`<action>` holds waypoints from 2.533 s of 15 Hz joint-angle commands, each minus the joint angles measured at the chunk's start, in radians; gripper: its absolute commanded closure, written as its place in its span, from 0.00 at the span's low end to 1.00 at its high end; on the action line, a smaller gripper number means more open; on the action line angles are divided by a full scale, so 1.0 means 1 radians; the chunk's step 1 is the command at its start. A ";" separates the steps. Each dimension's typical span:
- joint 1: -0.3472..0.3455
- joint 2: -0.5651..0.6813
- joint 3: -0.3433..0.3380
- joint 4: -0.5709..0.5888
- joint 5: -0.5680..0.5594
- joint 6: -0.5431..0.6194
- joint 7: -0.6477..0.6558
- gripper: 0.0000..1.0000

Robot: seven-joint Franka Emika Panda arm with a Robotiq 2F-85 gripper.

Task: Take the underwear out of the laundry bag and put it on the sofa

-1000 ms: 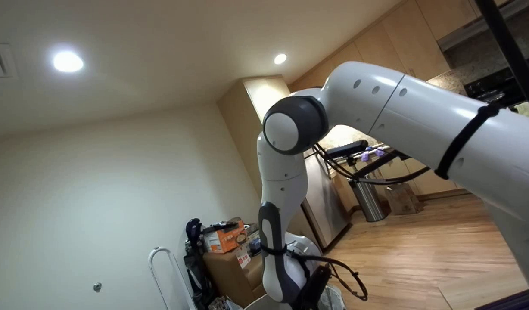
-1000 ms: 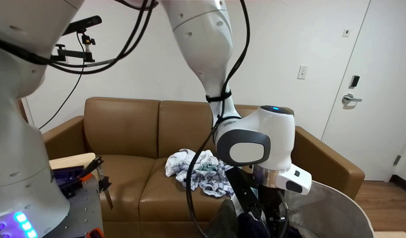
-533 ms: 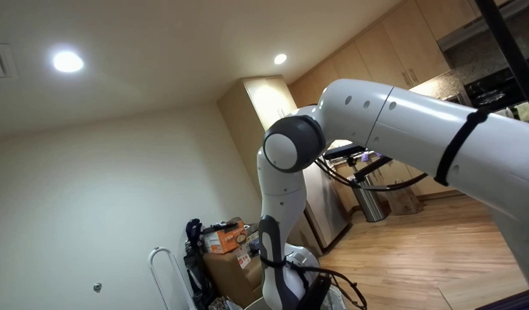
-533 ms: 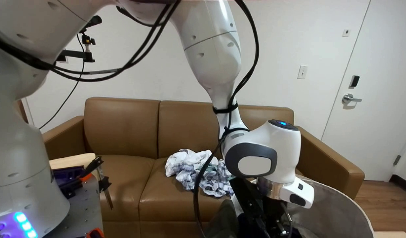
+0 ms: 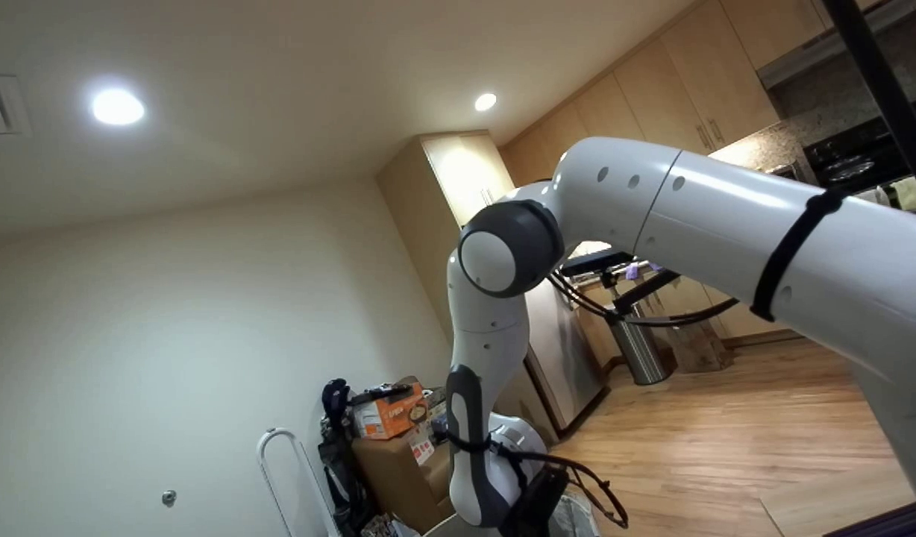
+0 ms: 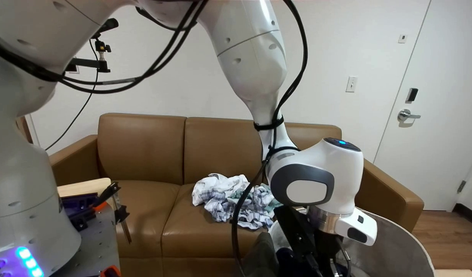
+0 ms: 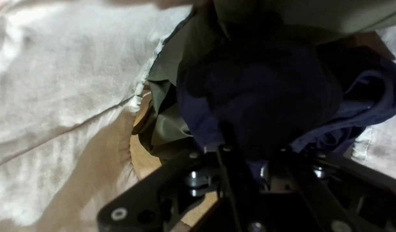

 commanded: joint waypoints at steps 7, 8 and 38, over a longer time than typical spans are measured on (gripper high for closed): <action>-0.031 -0.319 0.049 -0.167 -0.008 0.090 -0.075 0.95; -0.029 -0.362 0.047 -0.199 -0.014 0.131 -0.086 0.95; 0.226 -1.003 0.098 -0.366 -0.264 0.304 -0.105 0.97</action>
